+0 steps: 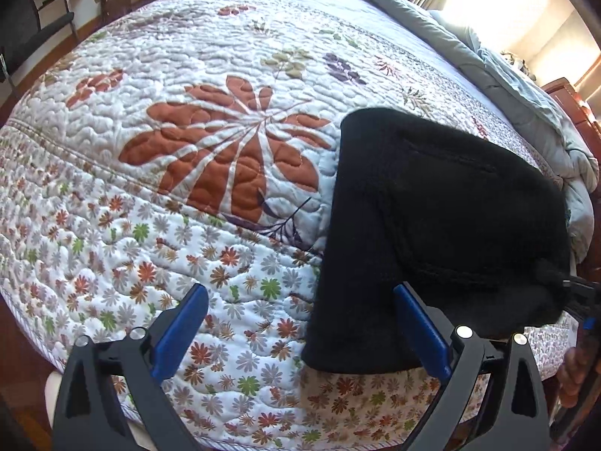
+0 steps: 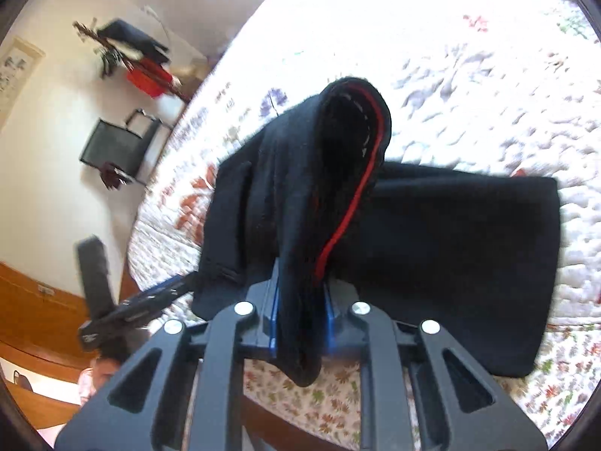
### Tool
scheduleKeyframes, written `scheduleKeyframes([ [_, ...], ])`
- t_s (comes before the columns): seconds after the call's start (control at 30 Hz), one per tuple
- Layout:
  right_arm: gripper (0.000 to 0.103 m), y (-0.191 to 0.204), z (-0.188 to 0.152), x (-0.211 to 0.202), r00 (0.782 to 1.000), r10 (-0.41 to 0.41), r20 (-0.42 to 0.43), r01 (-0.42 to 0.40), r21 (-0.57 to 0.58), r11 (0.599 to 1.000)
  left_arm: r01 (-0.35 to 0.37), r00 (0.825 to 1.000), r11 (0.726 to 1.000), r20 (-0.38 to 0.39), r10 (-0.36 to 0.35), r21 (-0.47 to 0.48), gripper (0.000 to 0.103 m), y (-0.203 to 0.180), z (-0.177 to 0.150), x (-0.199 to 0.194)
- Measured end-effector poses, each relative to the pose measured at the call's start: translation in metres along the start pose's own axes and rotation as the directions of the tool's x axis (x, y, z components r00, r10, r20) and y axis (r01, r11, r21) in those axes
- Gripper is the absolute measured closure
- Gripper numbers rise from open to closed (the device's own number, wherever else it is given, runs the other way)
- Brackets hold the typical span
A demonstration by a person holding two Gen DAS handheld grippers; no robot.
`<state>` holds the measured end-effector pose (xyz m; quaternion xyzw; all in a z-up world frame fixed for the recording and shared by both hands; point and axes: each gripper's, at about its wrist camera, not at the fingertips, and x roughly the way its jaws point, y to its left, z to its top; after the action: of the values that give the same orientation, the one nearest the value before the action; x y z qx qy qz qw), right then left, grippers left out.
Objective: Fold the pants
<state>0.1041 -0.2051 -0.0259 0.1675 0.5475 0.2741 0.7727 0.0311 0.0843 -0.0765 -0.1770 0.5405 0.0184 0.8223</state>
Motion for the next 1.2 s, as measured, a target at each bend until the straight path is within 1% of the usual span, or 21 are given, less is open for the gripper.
scheduleKeyframes([
  [0.07, 0.086, -0.003, -0.001, -0.026, 0.999, 0.005, 0.041, -0.005, 0.006, 1.0, 0.005, 1.0, 1.0, 0.003, -0.005, 0.002, 0.004, -0.004, 0.001, -0.003],
  [0.2, 0.086, -0.017, -0.003, -0.061, 0.997, -0.005, 0.081, 0.005, 0.001, 1.0, 0.019, 1.0, 0.999, -0.001, -0.019, 0.044, 0.004, -0.023, 0.0, -0.004],
  [0.33, 0.086, -0.036, -0.006, -0.089, 0.994, -0.04, 0.103, 0.039, 0.02, 0.999, 0.026, 1.0, 0.996, -0.009, -0.025, 0.085, 0.004, -0.04, -0.002, 0.0],
  [0.37, 0.086, -0.046, -0.007, -0.092, 0.993, -0.063, 0.103, 0.06, 0.035, 0.998, 0.026, 1.0, 0.996, -0.011, -0.026, 0.089, 0.004, -0.043, -0.002, 0.002],
  [0.5, 0.086, -0.081, -0.018, -0.081, 0.992, -0.111, 0.056, 0.105, 0.105, 0.989, 0.03, 0.999, 0.994, -0.031, -0.026, 0.107, 0.004, -0.057, -0.001, 0.014],
  [0.63, 0.085, -0.114, -0.029, -0.035, 0.982, -0.186, -0.044, 0.191, 0.147, 0.971, 0.018, 0.999, 0.991, -0.053, -0.011, 0.135, 0.004, -0.068, -0.002, 0.026],
  [0.7, 0.083, -0.128, -0.034, -0.021, 0.984, -0.17, -0.059, 0.178, 0.172, 0.969, 0.025, 0.998, 0.988, -0.065, -0.015, 0.151, 0.004, -0.072, -0.001, 0.032],
  [0.73, 0.081, -0.132, -0.034, -0.021, 0.987, -0.15, -0.053, 0.158, 0.182, 0.971, 0.026, 0.998, 0.987, -0.068, -0.015, 0.157, 0.004, -0.074, 0.0, 0.034],
  [0.8, 0.076, -0.129, -0.032, -0.027, 0.987, -0.151, -0.056, 0.158, 0.156, 0.975, 0.036, 0.997, 0.984, -0.075, -0.023, 0.173, 0.004, -0.077, 0.004, 0.036],
  [0.83, 0.066, -0.127, -0.031, -0.03, 0.985, -0.163, -0.056, 0.169, 0.138, 0.976, 0.04, 0.997, 0.983, -0.076, -0.026, 0.181, 0.004, -0.078, 0.007, 0.036],
  [0.87, 0.059, -0.122, -0.03, -0.036, 0.982, -0.183, -0.05, 0.187, 0.107, 0.976, 0.043, 0.997, 0.981, -0.076, -0.029, 0.191, 0.004, -0.08, 0.011, 0.037],
  [0.9, 0.058, -0.116, -0.028, -0.045, 0.976, -0.216, -0.033, 0.218, 0.079, 0.973, 0.047, 0.997, 0.978, -0.073, -0.033, 0.202, 0.004, -0.081, 0.018, 0.037],
  [0.93, 0.058, -0.111, -0.024, -0.054, 0.973, -0.232, -0.007, 0.232, 0.056, 0.971, 0.054, 0.997, 0.977, -0.072, -0.04, 0.207, 0.004, -0.082, 0.023, 0.037],
  [1.0, 0.056, -0.107, -0.019, -0.074, 0.975, -0.22, 0.034, 0.218, 0.049, 0.975, 0.068, 0.996, 0.976, -0.075, -0.054, 0.205, 0.004, -0.083, 0.039, 0.04],
  [1.03, 0.052, -0.106, -0.012, -0.081, 0.976, -0.213, 0.051, 0.211, 0.051, 0.976, 0.08, 0.995, 0.975, -0.083, -0.064, 0.206, 0.004, -0.084, 0.048, 0.043],
  [1.07, 0.05, -0.106, -0.005, -0.083, 0.975, -0.216, 0.055, 0.214, 0.047, 0.976, 0.089, 0.993, 0.975, -0.089, -0.072, 0.206, 0.004, -0.085, 0.054, 0.046],
  [1.13, 0.048, -0.108, 0.006, -0.082, 0.971, -0.233, 0.05, 0.232, 0.039, 0.972, 0.125, 0.987, 0.972, -0.122, -0.102, 0.198, 0.004, -0.089, 0.07, 0.058],
  [1.2, 0.048, -0.113, 0.023, -0.073, 0.971, -0.238, 0.028, 0.237, 0.051, 0.97, 0.184, 0.975, 0.967, -0.16, -0.157, 0.175, 0.004, -0.091, 0.084, 0.069],
])
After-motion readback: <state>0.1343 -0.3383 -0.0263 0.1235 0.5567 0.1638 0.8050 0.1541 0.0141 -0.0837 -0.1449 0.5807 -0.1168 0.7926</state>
